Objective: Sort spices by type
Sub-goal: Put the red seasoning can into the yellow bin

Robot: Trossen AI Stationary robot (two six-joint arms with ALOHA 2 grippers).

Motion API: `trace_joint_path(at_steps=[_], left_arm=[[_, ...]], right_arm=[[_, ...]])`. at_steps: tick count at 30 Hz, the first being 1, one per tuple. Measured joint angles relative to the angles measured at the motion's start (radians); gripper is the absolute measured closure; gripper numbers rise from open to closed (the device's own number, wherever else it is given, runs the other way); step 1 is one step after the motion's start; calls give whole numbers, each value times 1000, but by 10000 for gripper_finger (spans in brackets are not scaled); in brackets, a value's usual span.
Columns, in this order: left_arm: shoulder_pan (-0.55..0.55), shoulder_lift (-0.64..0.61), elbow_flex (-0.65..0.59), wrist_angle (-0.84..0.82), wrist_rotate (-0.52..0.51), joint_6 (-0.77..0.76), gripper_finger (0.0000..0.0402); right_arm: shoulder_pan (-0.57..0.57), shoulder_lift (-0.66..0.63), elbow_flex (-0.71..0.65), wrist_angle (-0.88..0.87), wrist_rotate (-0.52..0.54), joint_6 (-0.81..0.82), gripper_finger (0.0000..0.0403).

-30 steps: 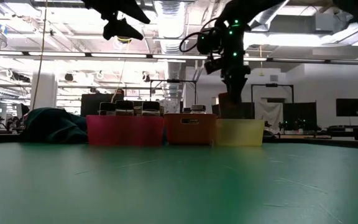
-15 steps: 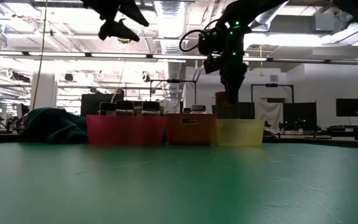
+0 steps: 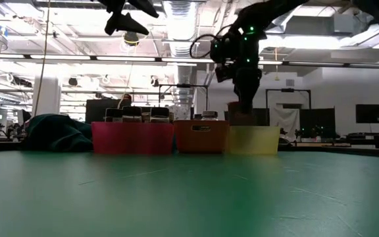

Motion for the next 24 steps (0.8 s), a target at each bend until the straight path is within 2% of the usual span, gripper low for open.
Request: trace_joint_path(at_steps=[12,24], left_arm=[[0,0,0,-77,0,-30,133],[0,0,0,-86,1,-22,133]], right_arm=[[60,-2,-128,112,-2,71,147],[0,-2,-151,92,-1,146,97]])
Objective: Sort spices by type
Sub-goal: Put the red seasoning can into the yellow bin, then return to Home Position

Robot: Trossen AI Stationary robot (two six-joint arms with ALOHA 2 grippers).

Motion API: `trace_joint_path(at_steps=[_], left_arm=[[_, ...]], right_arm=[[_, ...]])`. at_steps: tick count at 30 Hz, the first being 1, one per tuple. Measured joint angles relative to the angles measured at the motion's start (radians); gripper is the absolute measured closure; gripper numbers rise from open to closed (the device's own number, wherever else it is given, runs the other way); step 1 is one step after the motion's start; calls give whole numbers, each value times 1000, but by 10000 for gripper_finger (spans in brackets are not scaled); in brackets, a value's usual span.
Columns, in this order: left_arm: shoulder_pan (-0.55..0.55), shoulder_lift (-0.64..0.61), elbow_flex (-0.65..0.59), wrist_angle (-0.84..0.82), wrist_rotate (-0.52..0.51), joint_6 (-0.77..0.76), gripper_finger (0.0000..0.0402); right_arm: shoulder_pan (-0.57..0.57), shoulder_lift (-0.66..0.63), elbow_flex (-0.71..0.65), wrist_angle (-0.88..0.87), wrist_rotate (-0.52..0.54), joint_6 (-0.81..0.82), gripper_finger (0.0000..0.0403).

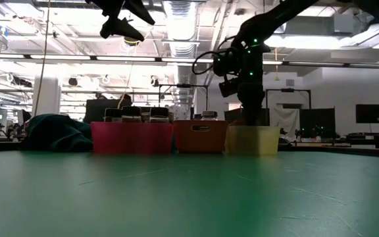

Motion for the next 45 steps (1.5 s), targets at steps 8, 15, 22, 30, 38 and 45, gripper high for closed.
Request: trace_joint_path(at_steps=[8,15,22,30,38,45], left_arm=[[0,0,0,-9,1,-8,133],[21,0,0,-98,-2,-56,133],[43,-2,-12,-90,-100,36,133],[-47,-138,-309,196,-137,-25,151],[-85,-404,-626,324,-145,-181,183],[-94,-624,-781,343,-139,-131,197]], right_arm=[[-27,-33,0,-64,9,-56,34],[-37,-153,2,-22,56,-48,15],[-130,-337,-62,258,-199,131,17],[-234,-648,-376,641,-283,420,34],[-294,-958,-702,911,-251,754,48],[-333,-1148,-837,941,-144,933,68]])
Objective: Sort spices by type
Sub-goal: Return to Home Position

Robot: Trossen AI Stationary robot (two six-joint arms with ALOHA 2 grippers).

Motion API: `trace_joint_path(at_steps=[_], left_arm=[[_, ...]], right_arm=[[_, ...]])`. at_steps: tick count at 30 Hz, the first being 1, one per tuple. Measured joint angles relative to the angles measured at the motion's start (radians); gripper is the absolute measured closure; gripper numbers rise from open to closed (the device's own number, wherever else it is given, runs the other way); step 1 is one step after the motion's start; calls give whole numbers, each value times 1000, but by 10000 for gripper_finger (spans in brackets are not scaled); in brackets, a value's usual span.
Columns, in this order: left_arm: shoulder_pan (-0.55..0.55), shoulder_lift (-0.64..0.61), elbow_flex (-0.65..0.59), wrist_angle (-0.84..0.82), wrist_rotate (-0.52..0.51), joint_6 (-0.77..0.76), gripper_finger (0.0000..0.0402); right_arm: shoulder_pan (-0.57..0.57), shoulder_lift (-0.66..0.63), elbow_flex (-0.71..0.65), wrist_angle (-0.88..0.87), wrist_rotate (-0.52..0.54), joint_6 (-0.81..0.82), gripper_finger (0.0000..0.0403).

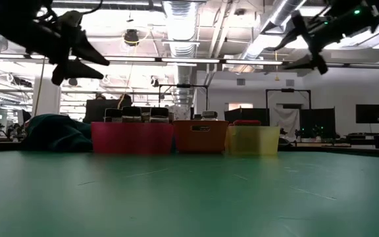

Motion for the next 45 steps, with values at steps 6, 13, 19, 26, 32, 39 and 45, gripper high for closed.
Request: trace_joint_path(at_steps=[6,13,19,26,32,39,45], left_arm=[[-12,-136,-72,7,80,-3,199],[-47,-225,-138,73,79,12,199],[-61,-246,-239,222,62,-22,199],[-62,-247,-310,255,79,-186,199],[-63,-247,-310,232,67,-223,199],[-63,-247,-307,148,67,-184,199],[-63,-247,-305,114,67,-183,199]], right_arm=[[-4,-104,-21,-19,48,117,77],[40,-207,-91,-22,64,183,77],[97,-310,-230,31,70,186,77],[190,-478,-406,134,77,230,77],[225,-615,-464,135,101,253,77],[216,-686,-464,121,101,254,77],[216,-682,-464,100,101,254,77]])
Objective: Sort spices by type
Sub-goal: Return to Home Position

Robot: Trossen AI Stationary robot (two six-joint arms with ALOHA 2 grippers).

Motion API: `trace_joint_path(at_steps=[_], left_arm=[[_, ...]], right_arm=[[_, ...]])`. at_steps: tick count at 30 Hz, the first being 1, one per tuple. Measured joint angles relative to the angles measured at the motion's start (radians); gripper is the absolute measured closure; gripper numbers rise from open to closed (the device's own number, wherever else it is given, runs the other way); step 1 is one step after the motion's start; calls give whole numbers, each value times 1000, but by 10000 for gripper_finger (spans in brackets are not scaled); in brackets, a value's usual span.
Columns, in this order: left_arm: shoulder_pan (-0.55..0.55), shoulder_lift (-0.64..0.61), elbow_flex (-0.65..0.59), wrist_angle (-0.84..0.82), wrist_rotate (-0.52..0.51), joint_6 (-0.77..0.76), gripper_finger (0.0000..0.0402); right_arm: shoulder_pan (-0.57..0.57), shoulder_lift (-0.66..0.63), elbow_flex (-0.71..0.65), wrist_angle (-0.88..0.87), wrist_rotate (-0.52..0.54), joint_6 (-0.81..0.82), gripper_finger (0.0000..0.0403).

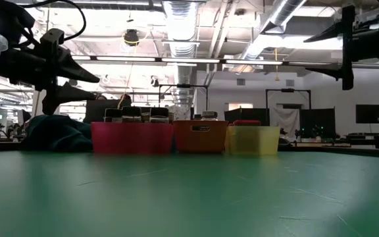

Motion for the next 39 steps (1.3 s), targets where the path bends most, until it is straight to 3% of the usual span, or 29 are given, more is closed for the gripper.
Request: trace_joint_path(at_steps=[25,39], left_arm=[[0,0,-2,-11,0,1,199],[0,0,-3,-12,0,1,199]], right_arm=[[0,0,0,-251,-1,0,77],[0,-1,0,-300,-2,0,77]])
